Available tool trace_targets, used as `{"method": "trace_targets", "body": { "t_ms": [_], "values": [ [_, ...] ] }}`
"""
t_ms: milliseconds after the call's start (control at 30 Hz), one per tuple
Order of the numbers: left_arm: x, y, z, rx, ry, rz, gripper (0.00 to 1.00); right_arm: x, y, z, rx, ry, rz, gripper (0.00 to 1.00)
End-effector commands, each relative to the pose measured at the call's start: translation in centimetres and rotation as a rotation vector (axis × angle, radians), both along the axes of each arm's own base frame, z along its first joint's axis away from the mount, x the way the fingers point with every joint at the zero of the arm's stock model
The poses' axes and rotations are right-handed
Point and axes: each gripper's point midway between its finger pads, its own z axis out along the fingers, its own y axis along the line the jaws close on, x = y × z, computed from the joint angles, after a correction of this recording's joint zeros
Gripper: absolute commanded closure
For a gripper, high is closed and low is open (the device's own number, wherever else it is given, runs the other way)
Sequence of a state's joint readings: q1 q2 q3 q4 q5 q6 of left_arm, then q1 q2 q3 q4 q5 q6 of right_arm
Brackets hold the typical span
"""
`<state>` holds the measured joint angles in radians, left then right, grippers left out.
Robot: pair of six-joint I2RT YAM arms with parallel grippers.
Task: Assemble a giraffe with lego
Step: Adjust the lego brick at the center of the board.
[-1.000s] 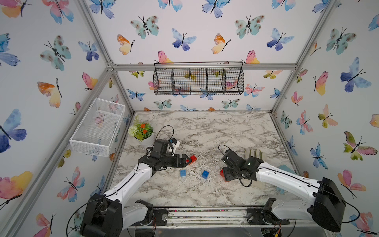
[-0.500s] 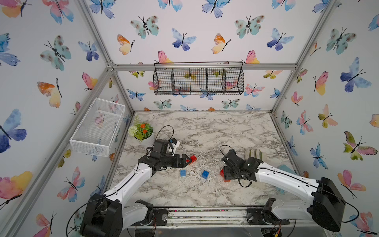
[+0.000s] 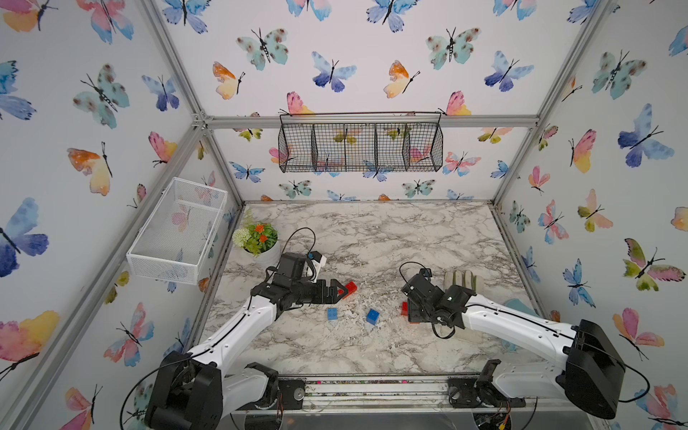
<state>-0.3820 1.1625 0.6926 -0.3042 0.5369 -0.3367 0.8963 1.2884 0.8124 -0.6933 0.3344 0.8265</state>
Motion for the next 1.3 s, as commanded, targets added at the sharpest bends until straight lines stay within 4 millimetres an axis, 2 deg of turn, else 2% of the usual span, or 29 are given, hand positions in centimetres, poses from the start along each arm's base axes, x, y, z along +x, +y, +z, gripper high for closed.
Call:
{"method": "trace_targets", "body": {
  "t_ms": [0, 100, 333, 533, 700, 933, 1267],
  "values": [
    [-0.2, -0.2, 0.5, 0.001, -0.016, -0.015, 0.02, 0.8, -0.3, 0.8, -0.033, -0.037, -0.010, 0.42],
    [-0.2, -0.2, 0.4, 0.002, -0.015, -0.016, 0.02, 0.5, -0.2, 1.5, -0.034, -0.023, 0.010, 0.42],
    [-0.2, -0.3, 0.4, -0.001, -0.010, -0.020, 0.02, -1.1, 2.2, 3.4, 0.057, 0.069, 0.137, 0.43],
    [-0.1, -0.3, 0.5, -0.001, -0.015, -0.022, 0.02, 0.1, 5.1, 4.5, 0.156, 0.049, 0.148, 0.43],
    [-0.3, -0.3, 0.6, -0.009, -0.016, -0.024, 0.02, 1.8, 6.3, 3.7, 0.139, 0.036, 0.120, 0.44],
    [-0.3, -0.4, 0.9, -0.019, -0.021, -0.028, 0.02, 3.1, 7.1, 2.5, 0.145, 0.020, 0.059, 0.44],
    [-0.5, -0.6, 1.1, -0.033, -0.017, -0.038, 0.02, 3.1, 7.1, 0.8, 0.139, 0.024, -0.004, 0.45]
  ]
}}
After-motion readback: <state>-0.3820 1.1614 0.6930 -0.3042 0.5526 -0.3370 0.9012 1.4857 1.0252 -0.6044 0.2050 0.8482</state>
